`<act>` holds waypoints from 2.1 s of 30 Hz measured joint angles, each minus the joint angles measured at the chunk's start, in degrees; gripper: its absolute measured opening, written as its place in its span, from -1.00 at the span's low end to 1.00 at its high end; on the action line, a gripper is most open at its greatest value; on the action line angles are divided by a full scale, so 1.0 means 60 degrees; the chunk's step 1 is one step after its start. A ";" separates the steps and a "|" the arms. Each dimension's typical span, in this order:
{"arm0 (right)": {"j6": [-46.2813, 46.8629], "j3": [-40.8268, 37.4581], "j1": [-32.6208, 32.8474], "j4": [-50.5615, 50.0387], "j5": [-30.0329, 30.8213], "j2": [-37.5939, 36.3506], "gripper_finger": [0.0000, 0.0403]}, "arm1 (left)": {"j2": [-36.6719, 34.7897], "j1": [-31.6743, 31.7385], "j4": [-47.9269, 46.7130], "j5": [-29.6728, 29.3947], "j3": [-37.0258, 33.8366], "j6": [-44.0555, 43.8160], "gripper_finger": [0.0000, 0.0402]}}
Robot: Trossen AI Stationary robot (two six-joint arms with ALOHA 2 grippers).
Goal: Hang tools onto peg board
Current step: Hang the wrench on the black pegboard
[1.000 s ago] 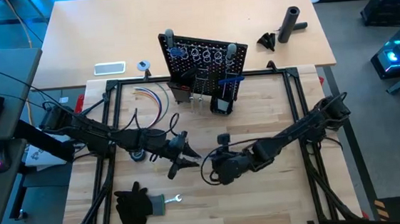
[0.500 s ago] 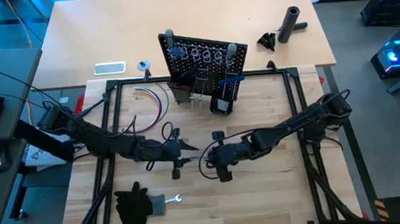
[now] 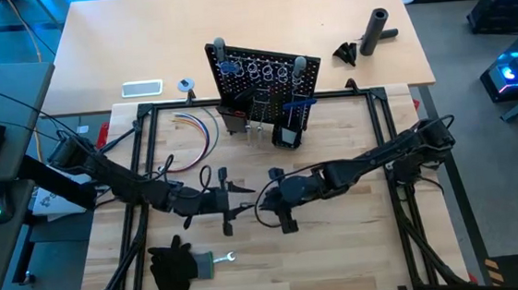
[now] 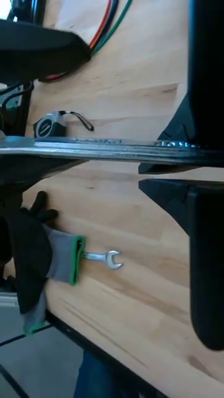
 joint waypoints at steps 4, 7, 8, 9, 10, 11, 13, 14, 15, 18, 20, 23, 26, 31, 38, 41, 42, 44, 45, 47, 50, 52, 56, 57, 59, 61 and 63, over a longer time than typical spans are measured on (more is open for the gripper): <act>0.0000 0.0000 0.0004 0.0084 -0.0131 0.0003 -0.94 | 0.0000 0.0000 0.0224 0.0245 -0.0004 0.0027 -0.09; -0.0002 0.0000 0.0000 0.0312 -0.0136 0.0000 -0.94 | 0.0000 0.0000 0.0665 0.0615 -0.0004 0.0175 -0.01; -0.0011 0.0000 0.0000 0.0374 -0.0136 0.0004 -0.94 | 0.0000 0.0000 0.0814 0.0660 -0.0004 0.0216 0.00; -0.0044 0.0000 0.0000 0.0415 -0.0136 0.0004 -0.94 | 0.0000 0.0000 0.0964 0.0689 -0.0004 0.0243 0.00; -0.0053 0.0000 0.0000 0.0474 -0.0139 0.0004 -0.94 | 0.0000 0.0000 0.1089 0.0710 -0.0004 0.0283 -0.01; -0.0055 0.0000 0.0000 0.0561 -0.0146 0.0004 -0.94 | 0.0000 -0.0004 0.1157 0.0717 0.0000 0.0362 -0.03; -0.0074 0.0000 0.0000 0.0634 -0.0177 0.0004 -0.94 | 0.0000 0.0000 0.1142 0.0720 0.0000 0.0471 -0.11; -0.0075 0.0000 0.0000 0.0660 -0.0207 0.0004 -0.94 | 0.0000 0.0000 0.1129 0.0720 0.0000 0.0504 -0.17; -0.0074 0.0000 0.0000 0.0694 -0.0236 0.0004 -0.94 | 0.0003 0.0000 0.1134 0.0740 0.0000 0.0534 -0.23; -0.0082 0.0000 0.0000 0.0798 -0.0242 0.0004 -0.94 | 0.0004 0.0000 0.1142 0.0894 0.0000 0.0677 -0.44; -0.0115 0.0000 0.0000 0.0835 -0.0234 0.0004 -0.94 | 0.0003 0.0000 0.1185 0.0990 0.0000 0.0729 -0.59; -0.0173 0.0000 0.0000 0.0923 -0.0236 0.0004 -0.94 | 0.0004 -0.0016 0.1349 0.1167 0.0000 0.1002 -0.82; -0.0144 0.0000 0.0000 0.0937 -0.0242 0.0004 -0.94 | 0.0004 -0.0051 0.1505 0.1179 -0.0007 0.1323 -0.95; -0.0196 0.0004 0.0002 0.0936 -0.0254 0.0004 -0.87 | 0.0011 -0.0058 0.1579 0.1280 -0.0007 0.1339 -0.96; -0.0354 0.0004 0.0003 0.0756 -0.0232 -0.0007 -0.70 | 0.0011 -0.0045 0.1289 0.1304 -0.0007 0.0799 -0.96; -0.0568 0.0004 0.0031 0.0553 0.0189 -0.0079 -0.68 | 0.0011 -0.0025 0.1015 0.1190 -0.0007 0.0447 -0.96; -0.0648 0.0004 0.0062 0.0470 0.0382 -0.0110 -0.68 | 0.0011 -0.0022 0.0934 0.1115 -0.0007 0.0368 -0.96; -0.0854 0.0004 0.0098 0.0460 0.0708 -0.0127 -0.68 | 0.0011 -0.0027 0.0808 0.0913 -0.0004 0.0217 -0.96; -0.0927 0.0004 0.0141 0.0405 0.0889 -0.0124 -0.68 | 0.0011 -0.0029 0.0756 0.0812 -0.0004 0.0160 -0.96; -0.1014 0.0004 0.0169 0.0254 0.1239 -0.0120 -0.68 | 0.0011 -0.0029 0.0671 0.0549 -0.0004 0.0114 -0.96; -0.0864 0.0004 0.0204 -0.0093 0.1792 -0.0120 -0.67 | 0.0011 -0.0029 0.0544 0.0305 -0.0004 0.0006 -0.96; -0.0747 0.0004 0.0195 -0.0426 0.1952 -0.0120 -0.67 | 0.0011 -0.0029 0.0488 0.0124 -0.0004 -0.0023 -0.96; -0.0511 0.0004 0.0178 -0.0731 0.2164 -0.0120 -0.68 | 0.0011 0.0014 0.0486 -0.0038 -0.0004 -0.0104 -0.96; -0.0508 0.0004 0.0175 -0.0750 0.2220 -0.0116 -0.70 | 0.0011 0.0054 0.0427 -0.0037 0.0018 -0.0176 -0.96; -0.0512 0.0004 0.0175 -0.0732 0.2352 -0.0113 -0.74 | 0.0011 0.0138 0.0193 -0.0007 0.0116 -0.0314 -0.96; -0.0512 0.0004 0.0172 -0.0713 0.2428 -0.0113 -0.80 | 0.0011 0.0217 -0.0248 0.0035 0.0289 -0.0462 -0.96; -0.0572 0.0004 0.0131 -0.0730 0.2435 -0.0113 -0.85 | 0.0009 0.0264 -0.0701 0.0057 0.0459 -0.0604 -0.96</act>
